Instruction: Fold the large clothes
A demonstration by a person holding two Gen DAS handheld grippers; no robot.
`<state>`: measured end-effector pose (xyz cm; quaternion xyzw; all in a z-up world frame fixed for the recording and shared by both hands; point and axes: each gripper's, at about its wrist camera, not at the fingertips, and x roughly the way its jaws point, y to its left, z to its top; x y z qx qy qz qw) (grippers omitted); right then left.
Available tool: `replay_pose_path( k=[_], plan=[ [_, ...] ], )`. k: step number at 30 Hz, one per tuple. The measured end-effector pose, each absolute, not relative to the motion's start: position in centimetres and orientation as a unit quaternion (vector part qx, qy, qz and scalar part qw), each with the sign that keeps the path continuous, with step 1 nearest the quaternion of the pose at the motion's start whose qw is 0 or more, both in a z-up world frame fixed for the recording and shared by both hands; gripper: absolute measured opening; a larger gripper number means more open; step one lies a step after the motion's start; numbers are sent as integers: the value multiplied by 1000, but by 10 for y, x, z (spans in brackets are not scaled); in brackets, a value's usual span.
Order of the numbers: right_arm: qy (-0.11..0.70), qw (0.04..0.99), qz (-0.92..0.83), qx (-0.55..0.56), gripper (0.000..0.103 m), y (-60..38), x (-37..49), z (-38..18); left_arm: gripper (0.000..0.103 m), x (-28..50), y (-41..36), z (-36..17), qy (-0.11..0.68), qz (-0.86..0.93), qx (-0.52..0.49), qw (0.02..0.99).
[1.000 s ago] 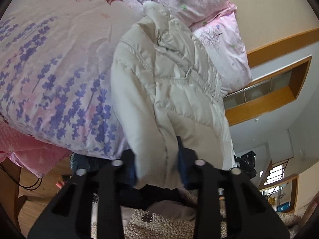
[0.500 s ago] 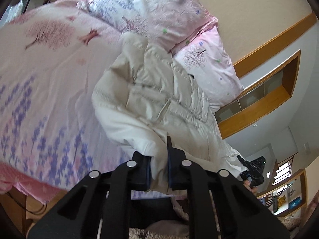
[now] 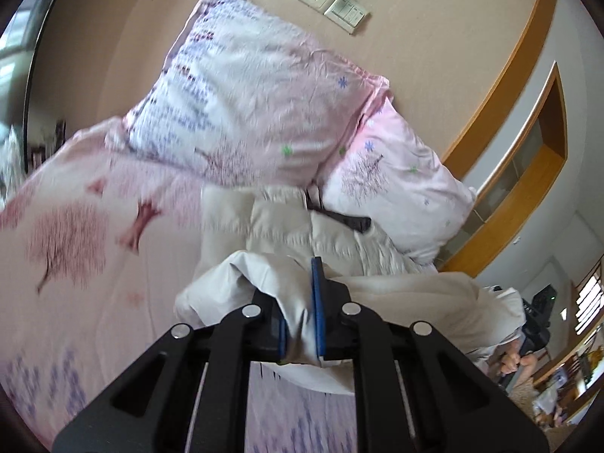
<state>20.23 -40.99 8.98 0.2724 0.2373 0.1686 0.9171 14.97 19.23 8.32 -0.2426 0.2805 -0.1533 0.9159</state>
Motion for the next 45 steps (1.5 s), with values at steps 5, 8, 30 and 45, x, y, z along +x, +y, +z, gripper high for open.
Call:
replay_pose_path(
  k=[5, 8, 30, 45],
  plan=[
    [230, 918, 161, 279, 13, -402, 240, 104, 11, 197, 193, 99, 284, -139, -238, 918],
    [230, 911, 156, 304, 13, -401, 270, 107, 11, 230, 195, 106, 286, -132, -248, 916],
    [404, 824, -26, 397, 55, -396, 444, 16, 15, 423, 170, 41, 413, -33, -233, 880],
    [240, 928, -36, 284, 75, -393, 370, 89, 89, 400, 198, 66, 323, -57, -320, 889]
  ],
)
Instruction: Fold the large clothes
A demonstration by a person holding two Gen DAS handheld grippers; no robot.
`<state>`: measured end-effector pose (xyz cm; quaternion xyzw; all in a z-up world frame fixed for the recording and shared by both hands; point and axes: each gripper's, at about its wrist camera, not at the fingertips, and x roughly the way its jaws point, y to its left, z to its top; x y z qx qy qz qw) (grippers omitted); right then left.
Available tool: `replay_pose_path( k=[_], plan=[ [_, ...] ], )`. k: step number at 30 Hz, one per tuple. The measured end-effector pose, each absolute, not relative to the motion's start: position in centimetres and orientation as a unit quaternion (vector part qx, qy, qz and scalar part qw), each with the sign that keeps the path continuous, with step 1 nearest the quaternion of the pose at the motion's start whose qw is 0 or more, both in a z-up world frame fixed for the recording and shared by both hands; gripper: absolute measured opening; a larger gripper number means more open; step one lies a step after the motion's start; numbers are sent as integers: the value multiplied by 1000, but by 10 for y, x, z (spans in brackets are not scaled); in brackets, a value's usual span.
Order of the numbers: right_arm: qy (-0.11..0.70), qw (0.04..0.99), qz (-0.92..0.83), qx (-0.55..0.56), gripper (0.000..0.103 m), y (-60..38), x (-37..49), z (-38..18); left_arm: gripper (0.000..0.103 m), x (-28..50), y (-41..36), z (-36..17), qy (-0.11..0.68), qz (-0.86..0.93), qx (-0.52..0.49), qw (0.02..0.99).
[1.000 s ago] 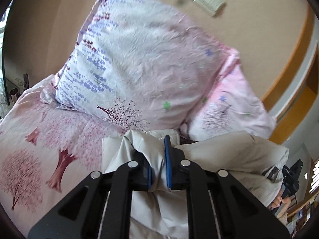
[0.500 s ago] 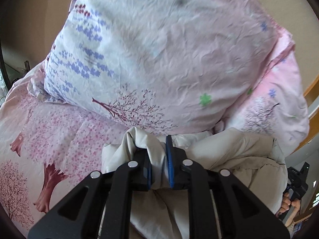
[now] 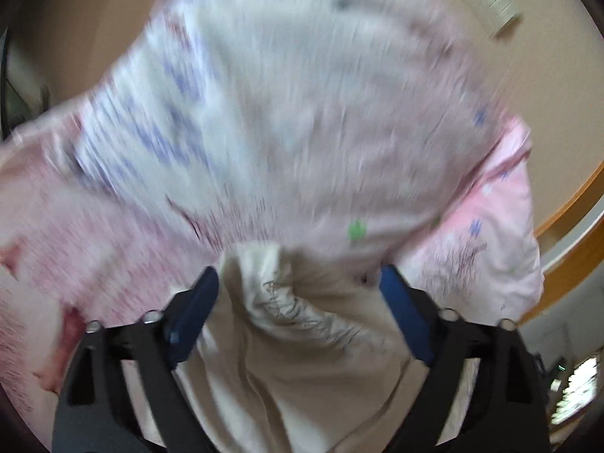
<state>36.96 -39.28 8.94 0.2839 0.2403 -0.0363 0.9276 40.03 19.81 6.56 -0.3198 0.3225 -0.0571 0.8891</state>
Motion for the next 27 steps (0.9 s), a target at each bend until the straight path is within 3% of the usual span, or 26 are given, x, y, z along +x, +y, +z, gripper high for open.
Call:
replay_pose_path(
  k=[2, 4, 7, 10, 18, 27],
  plan=[
    [243, 944, 3, 223, 67, -365, 356, 101, 89, 383, 200, 86, 290, -58, -297, 908],
    [255, 953, 49, 155, 49, -328, 346, 105, 89, 364, 195, 99, 276, -66, -274, 919],
    [283, 947, 113, 100, 30, -281, 330, 101, 89, 334, 169, 105, 274, -83, -213, 934],
    [311, 934, 159, 70, 22, -246, 328, 87, 89, 306, 128, 101, 281, -108, -139, 943],
    [347, 922, 169, 37, 21, -212, 328, 66, 89, 280, 80, 84, 313, -132, -27, 940],
    [463, 877, 108, 68, 21, -218, 378, 9, 85, 323, 87, 35, 395, -100, -45, 912]
  ],
)
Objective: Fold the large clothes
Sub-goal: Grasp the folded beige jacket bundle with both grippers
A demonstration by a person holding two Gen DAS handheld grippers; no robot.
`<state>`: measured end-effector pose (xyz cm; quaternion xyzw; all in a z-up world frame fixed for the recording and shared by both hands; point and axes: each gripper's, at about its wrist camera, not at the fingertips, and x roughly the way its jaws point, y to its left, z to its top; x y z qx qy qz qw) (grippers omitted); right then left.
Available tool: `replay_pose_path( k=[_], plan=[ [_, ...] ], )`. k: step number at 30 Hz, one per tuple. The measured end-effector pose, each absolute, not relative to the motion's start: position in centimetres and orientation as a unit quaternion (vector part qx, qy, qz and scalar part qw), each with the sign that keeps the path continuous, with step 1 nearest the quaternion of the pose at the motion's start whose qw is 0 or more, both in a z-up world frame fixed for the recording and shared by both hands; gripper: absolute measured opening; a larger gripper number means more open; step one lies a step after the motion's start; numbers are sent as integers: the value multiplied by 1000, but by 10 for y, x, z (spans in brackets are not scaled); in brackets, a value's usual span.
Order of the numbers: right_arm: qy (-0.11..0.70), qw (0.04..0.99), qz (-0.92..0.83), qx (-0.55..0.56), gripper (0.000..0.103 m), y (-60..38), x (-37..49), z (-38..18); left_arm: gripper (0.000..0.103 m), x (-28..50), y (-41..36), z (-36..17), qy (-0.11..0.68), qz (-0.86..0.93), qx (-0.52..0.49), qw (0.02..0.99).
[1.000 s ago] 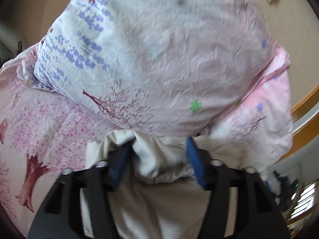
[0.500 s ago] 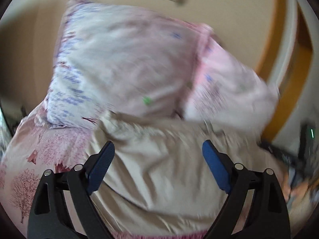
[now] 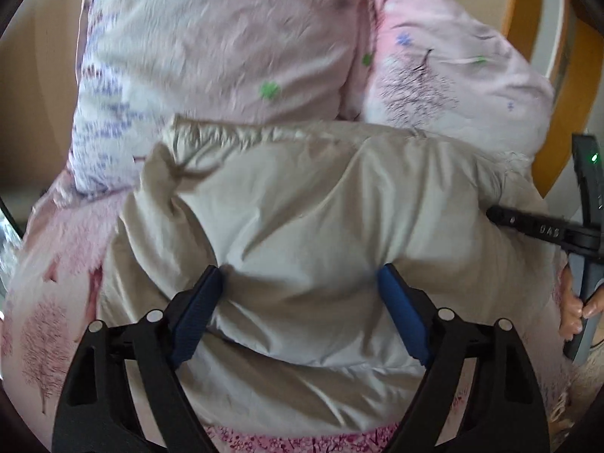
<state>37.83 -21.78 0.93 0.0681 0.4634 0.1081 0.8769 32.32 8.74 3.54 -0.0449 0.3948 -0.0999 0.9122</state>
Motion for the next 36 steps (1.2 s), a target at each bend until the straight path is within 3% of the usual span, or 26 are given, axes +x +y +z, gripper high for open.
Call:
replay_pose_path(
  k=[12, 18, 20, 22, 25, 29, 36],
  plan=[
    [522, 840, 101, 109, 21, -223, 419, -13, 85, 361, 81, 19, 436, -77, -70, 894],
    [441, 877, 128, 140, 21, -265, 367, 25, 83, 339, 96, 40, 404, -98, -91, 905],
    [406, 895, 104, 150, 29, -287, 351, 33, 84, 339, 103, 46, 391, -92, -92, 911],
    [378, 911, 64, 152, 43, -312, 339, 37, 83, 348, 106, 45, 401, -90, -97, 907],
    [380, 914, 10, 143, 44, -333, 344, 26, 83, 366, 105, 35, 425, -83, -100, 896],
    [471, 864, -23, 174, 42, -352, 377, -26, 84, 384, 106, 21, 450, -74, -117, 882],
    [460, 864, -23, 202, 46, -353, 384, -36, 80, 382, 113, 19, 440, -77, -149, 882]
  ],
)
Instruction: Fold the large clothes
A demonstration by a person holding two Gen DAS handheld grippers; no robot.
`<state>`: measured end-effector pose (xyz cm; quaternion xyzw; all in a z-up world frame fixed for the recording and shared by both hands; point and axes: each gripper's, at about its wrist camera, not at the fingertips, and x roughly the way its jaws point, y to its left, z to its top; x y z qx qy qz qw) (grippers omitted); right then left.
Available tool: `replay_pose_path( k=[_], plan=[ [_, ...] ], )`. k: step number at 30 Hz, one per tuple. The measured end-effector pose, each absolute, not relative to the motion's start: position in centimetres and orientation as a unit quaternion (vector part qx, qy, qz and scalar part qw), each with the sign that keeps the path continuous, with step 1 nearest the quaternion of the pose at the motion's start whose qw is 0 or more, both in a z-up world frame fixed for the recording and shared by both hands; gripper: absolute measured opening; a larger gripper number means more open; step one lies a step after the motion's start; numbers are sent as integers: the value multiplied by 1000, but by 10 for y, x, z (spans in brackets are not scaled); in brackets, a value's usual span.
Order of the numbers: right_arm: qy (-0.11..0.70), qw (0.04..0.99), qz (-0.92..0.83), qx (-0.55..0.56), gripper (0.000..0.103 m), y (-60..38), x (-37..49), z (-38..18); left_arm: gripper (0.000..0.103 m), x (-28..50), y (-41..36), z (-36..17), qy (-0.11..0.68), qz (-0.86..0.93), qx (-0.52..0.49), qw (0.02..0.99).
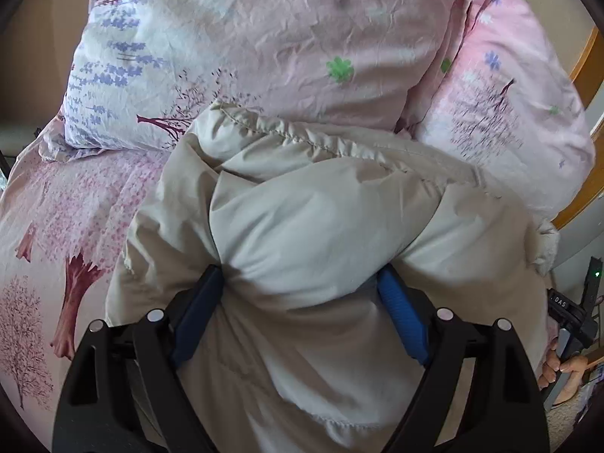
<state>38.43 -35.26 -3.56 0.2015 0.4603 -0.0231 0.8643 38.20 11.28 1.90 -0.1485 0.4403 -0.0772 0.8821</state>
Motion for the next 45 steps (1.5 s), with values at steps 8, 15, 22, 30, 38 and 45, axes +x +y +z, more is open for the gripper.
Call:
replay_pose_path(
  k=[8, 15, 22, 30, 38, 45],
  plan=[
    [357, 854, 15, 378, 83, -422, 286, -18, 82, 283, 187, 27, 335, -137, -318, 876],
    [380, 767, 14, 517, 84, -454, 265, -71, 82, 229, 227, -22, 335, -108, -440, 826],
    [396, 742, 21, 540, 84, -438, 280, -88, 82, 232, 209, -43, 338, -120, -498, 790],
    [389, 733, 38, 556, 78, -428, 285, -96, 82, 259, 193, -51, 344, -102, -515, 779],
    [370, 738, 43, 563, 58, -428, 287, -99, 65, 274, 203, -70, 337, -80, -550, 760],
    [340, 772, 62, 534, 31, -420, 283, -78, 32, 277, 208, -68, 320, -97, -564, 755]
  ],
)
